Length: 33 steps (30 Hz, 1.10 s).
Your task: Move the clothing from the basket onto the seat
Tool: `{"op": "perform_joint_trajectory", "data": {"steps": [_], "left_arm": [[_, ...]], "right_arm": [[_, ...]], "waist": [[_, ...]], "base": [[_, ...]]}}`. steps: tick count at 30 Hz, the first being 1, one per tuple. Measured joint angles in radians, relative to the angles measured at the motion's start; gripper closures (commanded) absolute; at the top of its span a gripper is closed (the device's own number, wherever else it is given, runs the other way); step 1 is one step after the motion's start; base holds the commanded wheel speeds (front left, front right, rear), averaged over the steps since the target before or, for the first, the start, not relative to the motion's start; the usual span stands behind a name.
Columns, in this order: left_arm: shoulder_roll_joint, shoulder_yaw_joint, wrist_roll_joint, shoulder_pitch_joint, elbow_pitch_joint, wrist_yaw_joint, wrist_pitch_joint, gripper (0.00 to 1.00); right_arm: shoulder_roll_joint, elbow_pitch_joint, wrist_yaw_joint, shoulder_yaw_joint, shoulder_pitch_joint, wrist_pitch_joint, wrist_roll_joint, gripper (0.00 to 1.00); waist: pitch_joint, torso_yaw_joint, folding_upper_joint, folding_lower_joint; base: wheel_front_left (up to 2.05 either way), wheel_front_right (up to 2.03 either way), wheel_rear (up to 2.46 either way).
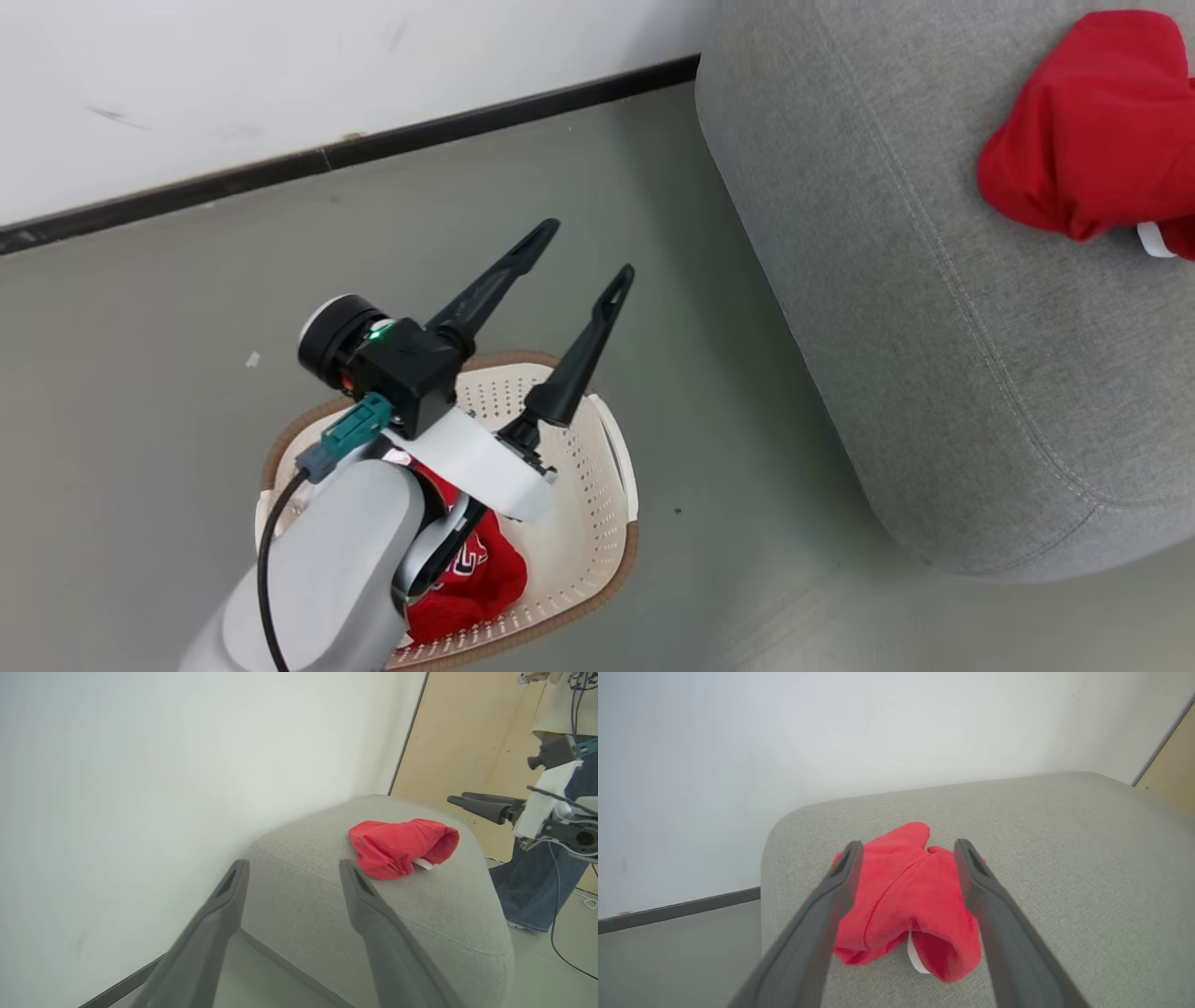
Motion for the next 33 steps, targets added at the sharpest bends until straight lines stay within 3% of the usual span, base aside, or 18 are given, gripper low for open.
{"op": "perform_joint_trajectory", "data": {"steps": [8,18,33], "left_arm": [[0.031,0.082,-0.015,0.055,0.038,0.046,-0.033,0.0],[0.047,0.207,-0.064,0.15,0.064,0.112,-0.053,0.0],[0.088,0.366,-0.069,0.304,0.094,0.21,-0.061,0.0]], "right_arm": [[0.026,-0.094,0.0,0.157,-0.001,0.0,0.01,0.0],[0.071,-0.177,0.0,0.28,-0.005,0.008,-0.004,0.0],[0.169,-0.206,0.0,0.334,0.077,0.03,-0.022,0.0]], "waist": [[-0.061,0.027,0.0,0.0],[-0.128,0.076,0.0,0.0],[-0.228,0.155,0.0,0.0]], "base": [[0.0,0.0,0.0],[0.0,0.0,0.0],[0.0,0.0,0.0]]}}
